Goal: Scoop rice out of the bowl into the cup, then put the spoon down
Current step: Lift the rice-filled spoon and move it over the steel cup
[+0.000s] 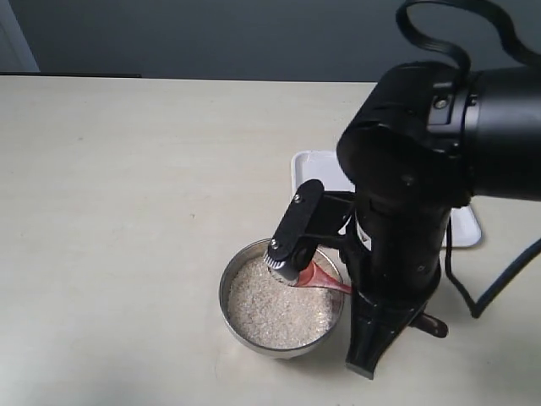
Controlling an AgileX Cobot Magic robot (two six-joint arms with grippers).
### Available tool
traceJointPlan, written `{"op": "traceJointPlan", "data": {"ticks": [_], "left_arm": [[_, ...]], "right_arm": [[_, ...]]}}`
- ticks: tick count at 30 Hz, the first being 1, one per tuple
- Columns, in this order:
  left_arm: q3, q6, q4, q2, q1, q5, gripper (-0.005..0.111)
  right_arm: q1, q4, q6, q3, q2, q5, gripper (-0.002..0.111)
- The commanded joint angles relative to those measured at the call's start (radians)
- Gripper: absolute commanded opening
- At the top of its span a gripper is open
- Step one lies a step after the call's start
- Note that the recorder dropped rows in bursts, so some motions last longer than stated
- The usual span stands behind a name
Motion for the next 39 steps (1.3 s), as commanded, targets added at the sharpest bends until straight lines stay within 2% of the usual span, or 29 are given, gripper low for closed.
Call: {"op": "traceJointPlan", "data": {"ticks": [1, 9, 15, 26, 39], "left_arm": [[-0.002, -0.007, -0.002, -0.005, 0.002, -0.014, 0.001], [-0.002, -0.007, -0.002, -0.005, 0.002, -0.014, 0.001], [-0.002, -0.007, -0.002, -0.005, 0.002, -0.014, 0.001], [-0.002, -0.007, -0.002, -0.005, 0.002, -0.014, 0.001], [-0.002, -0.007, -0.002, -0.005, 0.002, -0.014, 0.001]], "right_arm": [[-0.044, 0.012, -0.01, -0.001, -0.037, 0.0, -0.001], [-0.124, 0.091, -0.047, -0.001, -0.085, 0.0, -0.001], [-0.168, 0.093, -0.05, 0.008, -0.121, 0.0, -0.001], [-0.261, 0.086, -0.05, 0.127, -0.217, 0.0, -0.001], [-0.373, 0.063, -0.072, 0.13, -0.224, 0.0, -0.001]]}}
